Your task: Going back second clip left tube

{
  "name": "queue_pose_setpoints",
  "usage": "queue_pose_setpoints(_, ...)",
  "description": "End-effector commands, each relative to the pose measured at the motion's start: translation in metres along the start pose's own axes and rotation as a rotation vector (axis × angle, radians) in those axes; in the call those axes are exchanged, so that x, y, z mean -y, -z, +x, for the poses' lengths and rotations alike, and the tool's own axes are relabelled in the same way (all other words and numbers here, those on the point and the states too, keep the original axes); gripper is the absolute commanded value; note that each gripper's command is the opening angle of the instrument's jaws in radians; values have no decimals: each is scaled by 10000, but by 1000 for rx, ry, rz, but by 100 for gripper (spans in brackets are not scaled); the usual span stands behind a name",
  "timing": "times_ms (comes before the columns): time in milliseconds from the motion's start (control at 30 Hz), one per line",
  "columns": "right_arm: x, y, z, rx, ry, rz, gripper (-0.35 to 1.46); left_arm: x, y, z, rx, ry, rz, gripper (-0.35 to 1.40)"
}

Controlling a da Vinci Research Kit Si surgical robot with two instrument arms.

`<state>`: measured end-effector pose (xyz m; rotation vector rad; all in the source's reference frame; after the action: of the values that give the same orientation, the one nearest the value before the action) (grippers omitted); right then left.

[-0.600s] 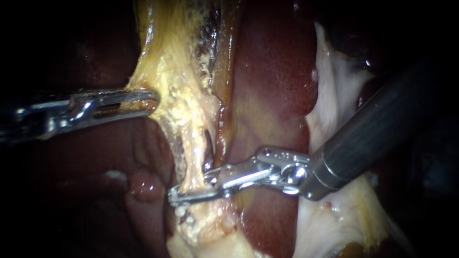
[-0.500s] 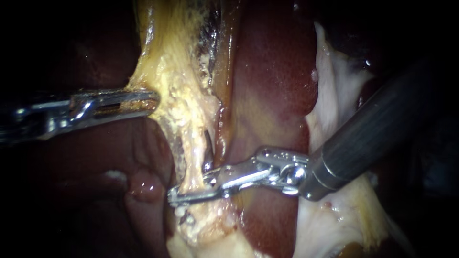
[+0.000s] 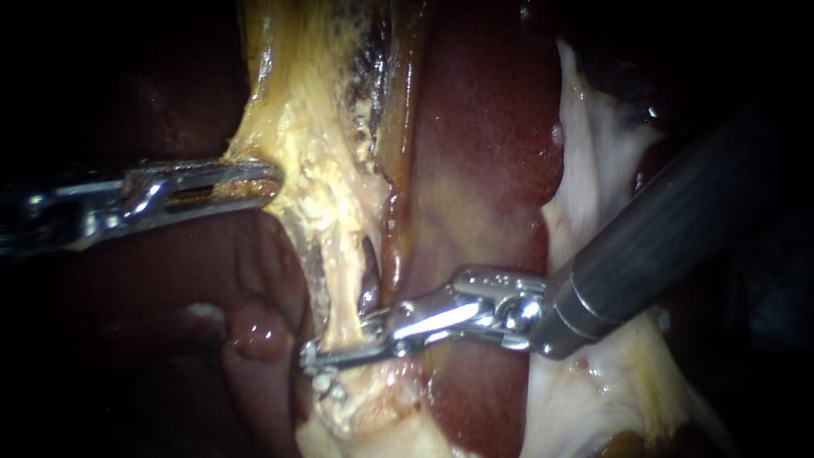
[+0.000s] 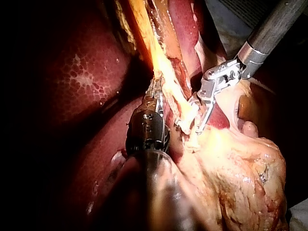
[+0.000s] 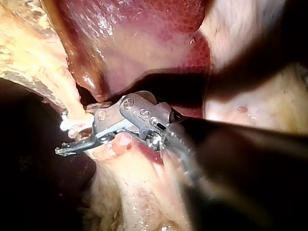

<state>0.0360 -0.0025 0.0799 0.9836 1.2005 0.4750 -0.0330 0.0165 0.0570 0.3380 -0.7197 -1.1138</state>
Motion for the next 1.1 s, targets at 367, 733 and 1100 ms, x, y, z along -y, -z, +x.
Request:
queue_pose_setpoints(367,-1,28,2,-18,106,-36,59,0,2,0,0,0,1,-35)
queue_pose_setpoints(733,8,61,4,-26,158,-59,60,-1,4,1,-1,-1,2,-35)
queue_pose_setpoints(1100,45,137,41,-27,419,-134,60,0,4,1,-1,-1,2,-35)
